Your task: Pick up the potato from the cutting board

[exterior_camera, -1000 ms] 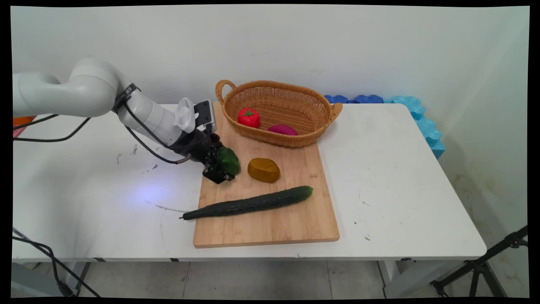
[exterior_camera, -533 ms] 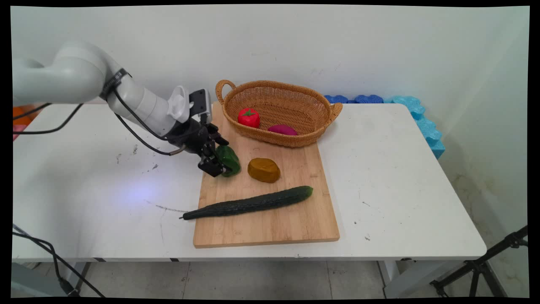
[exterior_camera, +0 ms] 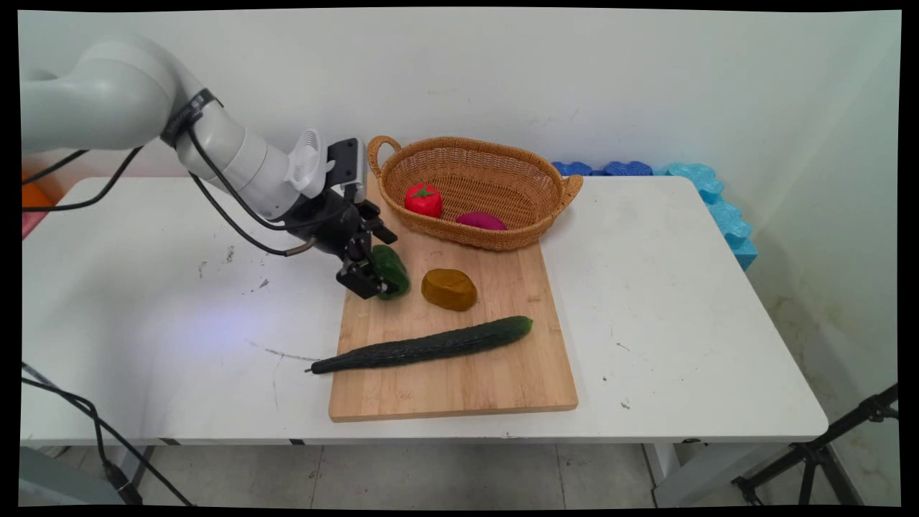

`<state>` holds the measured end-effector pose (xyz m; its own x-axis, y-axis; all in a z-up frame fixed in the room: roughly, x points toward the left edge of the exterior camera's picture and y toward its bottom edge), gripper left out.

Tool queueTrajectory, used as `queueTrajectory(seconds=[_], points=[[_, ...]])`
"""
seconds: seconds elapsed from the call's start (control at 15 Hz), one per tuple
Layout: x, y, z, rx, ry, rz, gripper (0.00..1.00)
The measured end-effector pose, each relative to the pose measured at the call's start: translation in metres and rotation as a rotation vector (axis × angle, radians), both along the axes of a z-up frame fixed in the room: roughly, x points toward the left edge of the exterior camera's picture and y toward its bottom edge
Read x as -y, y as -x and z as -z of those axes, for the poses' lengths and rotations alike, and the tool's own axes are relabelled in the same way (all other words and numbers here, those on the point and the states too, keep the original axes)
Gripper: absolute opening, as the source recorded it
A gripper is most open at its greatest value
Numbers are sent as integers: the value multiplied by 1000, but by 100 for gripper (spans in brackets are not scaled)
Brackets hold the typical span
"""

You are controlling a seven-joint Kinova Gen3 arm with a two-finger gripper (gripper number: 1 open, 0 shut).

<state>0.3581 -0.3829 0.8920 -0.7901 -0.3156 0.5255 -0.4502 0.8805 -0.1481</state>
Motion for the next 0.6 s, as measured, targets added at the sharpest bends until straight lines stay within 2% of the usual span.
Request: queueTrajectory(seconds=[0.27,0.6], points=[[5,19,1,37,13,62,100],[19,41,15,78,23,109,100]])
